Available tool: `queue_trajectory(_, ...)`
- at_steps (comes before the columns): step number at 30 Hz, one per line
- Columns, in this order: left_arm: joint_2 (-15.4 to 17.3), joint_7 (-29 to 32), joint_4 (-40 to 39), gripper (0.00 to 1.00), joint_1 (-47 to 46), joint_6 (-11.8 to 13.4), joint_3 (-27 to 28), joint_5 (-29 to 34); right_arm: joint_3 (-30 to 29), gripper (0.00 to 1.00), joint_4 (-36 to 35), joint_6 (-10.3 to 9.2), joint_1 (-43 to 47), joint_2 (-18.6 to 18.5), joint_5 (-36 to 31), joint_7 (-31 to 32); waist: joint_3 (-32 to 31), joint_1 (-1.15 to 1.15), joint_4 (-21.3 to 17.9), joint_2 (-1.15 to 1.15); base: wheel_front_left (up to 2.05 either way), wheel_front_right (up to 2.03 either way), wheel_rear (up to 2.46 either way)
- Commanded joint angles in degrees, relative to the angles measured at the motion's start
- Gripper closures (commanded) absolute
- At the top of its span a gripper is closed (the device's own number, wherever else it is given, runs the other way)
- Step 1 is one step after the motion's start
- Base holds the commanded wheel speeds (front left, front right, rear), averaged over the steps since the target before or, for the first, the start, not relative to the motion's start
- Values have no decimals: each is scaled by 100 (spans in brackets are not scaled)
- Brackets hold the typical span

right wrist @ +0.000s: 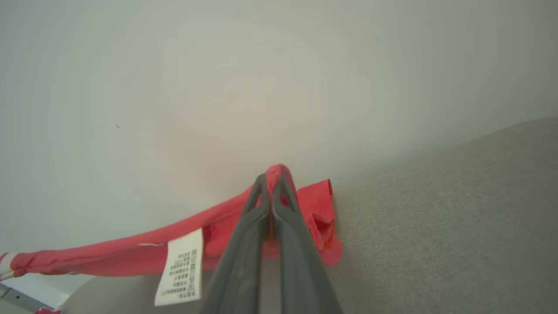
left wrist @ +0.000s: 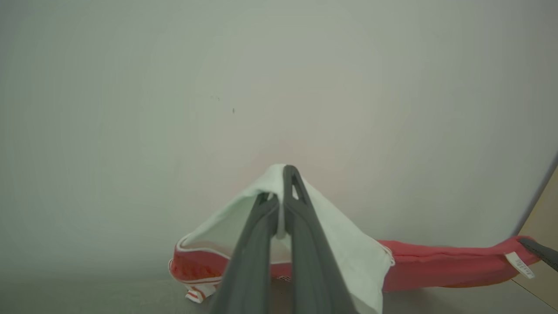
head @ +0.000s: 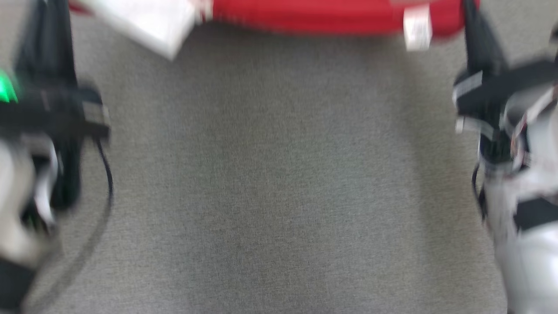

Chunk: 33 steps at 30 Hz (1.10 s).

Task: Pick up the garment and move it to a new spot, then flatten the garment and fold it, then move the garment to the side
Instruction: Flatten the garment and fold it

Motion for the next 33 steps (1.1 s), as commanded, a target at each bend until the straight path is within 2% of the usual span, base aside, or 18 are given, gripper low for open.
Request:
queue_trajectory(1,44,-47,-217,100,431,136,97,-123,-98,100,-166,-13,297,56,68,-4,-334,2,-11,0,0,0,0)
queue_trajectory(5,-81,-64,-1014,100,1912,571,622,-244,-395,100,-737,-13,1320,265,133,124,-534,2,-8,0,0,0,0)
queue_trajectory(6,-302,-58,-1240,100,2620,642,887,-166,-561,100,-980,-13,1778,363,115,194,-642,2,28,0,0,0,0)
queue_trajectory(7,-371,-56,-1329,100,2949,649,999,-96,-614,100,-1108,-13,2014,411,83,248,-684,2,40,0,0,0,0)
queue_trajectory(10,-727,-56,-1480,100,3745,584,1308,17,-722,100,-1426,-13,2707,571,17,353,-844,2,93,0,0,0,0)
queue_trajectory(11,-727,-56,-1480,100,3745,584,1308,17,-722,100,-1426,-13,2707,571,17,353,-844,2,93,0,0,0,0)
queue_trajectory(14,-1081,-57,-1467,100,4437,462,1448,134,-859,100,-1619,-13,3355,723,-42,387,-968,2,156,0,0,0,0)
queue_trajectory(22,-1831,-58,-946,100,5673,38,1692,358,-1141,100,-1780,-13,4773,913,-202,258,-1348,2,288,0,0,0,0)
queue_trajectory(28,-2105,-59,-646,100,6309,-207,1634,410,-1322,100,-1752,-13,5460,965,-277,260,-1604,2,338,0,0,0,0)
queue_trajectory(33,-2084,-25,-615,100,6473,-263,1431,525,-1465,100,-1733,-13,5803,1067,-218,228,-1685,2,404,0,0,0,0)
